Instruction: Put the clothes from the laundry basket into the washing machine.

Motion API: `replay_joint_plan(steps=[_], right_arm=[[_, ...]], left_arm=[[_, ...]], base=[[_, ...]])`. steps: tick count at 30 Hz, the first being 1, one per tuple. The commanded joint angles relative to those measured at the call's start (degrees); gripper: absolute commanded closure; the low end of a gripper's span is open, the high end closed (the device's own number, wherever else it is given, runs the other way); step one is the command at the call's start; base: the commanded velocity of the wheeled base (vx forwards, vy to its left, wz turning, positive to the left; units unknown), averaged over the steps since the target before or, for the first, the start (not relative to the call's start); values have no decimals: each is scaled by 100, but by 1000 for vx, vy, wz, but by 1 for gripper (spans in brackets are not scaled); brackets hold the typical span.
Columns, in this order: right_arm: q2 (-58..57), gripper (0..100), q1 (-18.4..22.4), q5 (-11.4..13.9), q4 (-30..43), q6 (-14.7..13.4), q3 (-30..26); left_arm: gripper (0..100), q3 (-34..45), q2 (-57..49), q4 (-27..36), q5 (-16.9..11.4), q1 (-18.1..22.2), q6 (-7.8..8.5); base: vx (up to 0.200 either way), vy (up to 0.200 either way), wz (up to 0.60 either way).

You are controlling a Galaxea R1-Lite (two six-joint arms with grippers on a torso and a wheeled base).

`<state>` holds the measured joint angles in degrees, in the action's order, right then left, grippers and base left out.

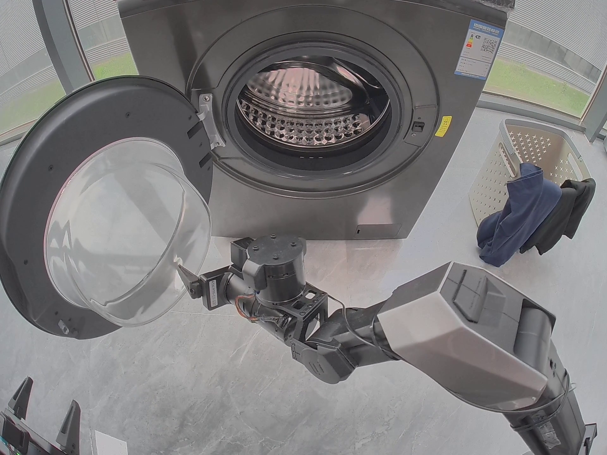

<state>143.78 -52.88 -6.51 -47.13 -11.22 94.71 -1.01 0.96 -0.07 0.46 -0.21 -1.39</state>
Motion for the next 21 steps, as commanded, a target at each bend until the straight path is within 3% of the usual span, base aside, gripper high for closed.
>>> replay_joint_plan(steps=[1, 4, 8, 11, 18, 21], right_arm=[[379, 0, -29, -52, 37, -12, 461], [467, 0, -12, -237, 37, -47, 654], [406, 0, 24, -272, 28, -56, 566], [1, 0, 138, -272, -33, -39, 162], [-2354, 0, 621, -219, -306, 40, -2642], [-3435, 0, 1026, -210, -798, 374, -3978]], left_arm=[[0, 101, -88, -1, -2, 3, -2], [0, 101, -88, -1, -2, 3, -10], [0, 101, -88, -1, -2, 3, -10], [0, 101, -88, -1, -2, 3, -10], [0, 101, -88, -1, -2, 3, -2], [0, 101, -88, -1, -2, 3, -10]], base=[[0, 0, 0], [0, 0, 0], [0, 0, 0], [0, 0, 0], [0, 0, 0], [0, 0, 0]])
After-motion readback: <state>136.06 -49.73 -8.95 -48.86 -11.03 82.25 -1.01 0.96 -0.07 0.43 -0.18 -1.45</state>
